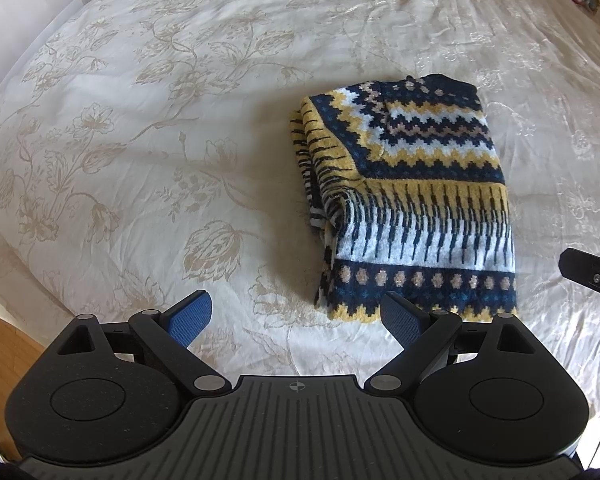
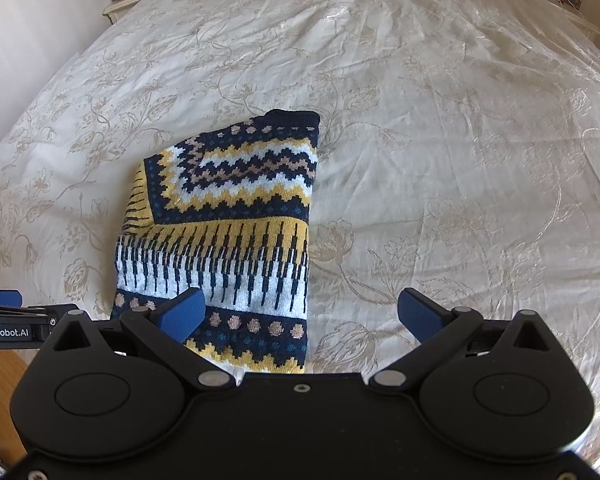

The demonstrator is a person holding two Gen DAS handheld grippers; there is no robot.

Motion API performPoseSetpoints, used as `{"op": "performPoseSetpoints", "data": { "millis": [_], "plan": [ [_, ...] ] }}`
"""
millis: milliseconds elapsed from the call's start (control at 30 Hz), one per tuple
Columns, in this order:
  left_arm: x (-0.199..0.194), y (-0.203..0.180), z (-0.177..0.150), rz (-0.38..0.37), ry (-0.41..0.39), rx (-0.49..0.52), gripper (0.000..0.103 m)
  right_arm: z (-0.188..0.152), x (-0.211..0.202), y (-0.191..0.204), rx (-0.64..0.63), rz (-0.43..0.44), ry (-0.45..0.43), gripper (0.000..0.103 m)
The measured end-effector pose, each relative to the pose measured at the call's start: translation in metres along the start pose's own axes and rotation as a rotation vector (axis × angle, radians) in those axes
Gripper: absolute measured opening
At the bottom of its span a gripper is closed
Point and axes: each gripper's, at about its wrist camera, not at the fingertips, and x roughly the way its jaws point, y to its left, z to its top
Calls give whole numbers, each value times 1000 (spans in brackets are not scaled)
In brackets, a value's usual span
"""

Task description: Fold small clothes

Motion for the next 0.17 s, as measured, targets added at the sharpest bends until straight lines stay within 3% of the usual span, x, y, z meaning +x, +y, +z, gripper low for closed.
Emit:
{"op": "performPoseSetpoints", "data": {
  "millis": [167],
  "plan": [
    [0, 0, 0, -2, 2, -2, 92, -1, 1, 0, 0, 0, 2, 102]
  ]
}}
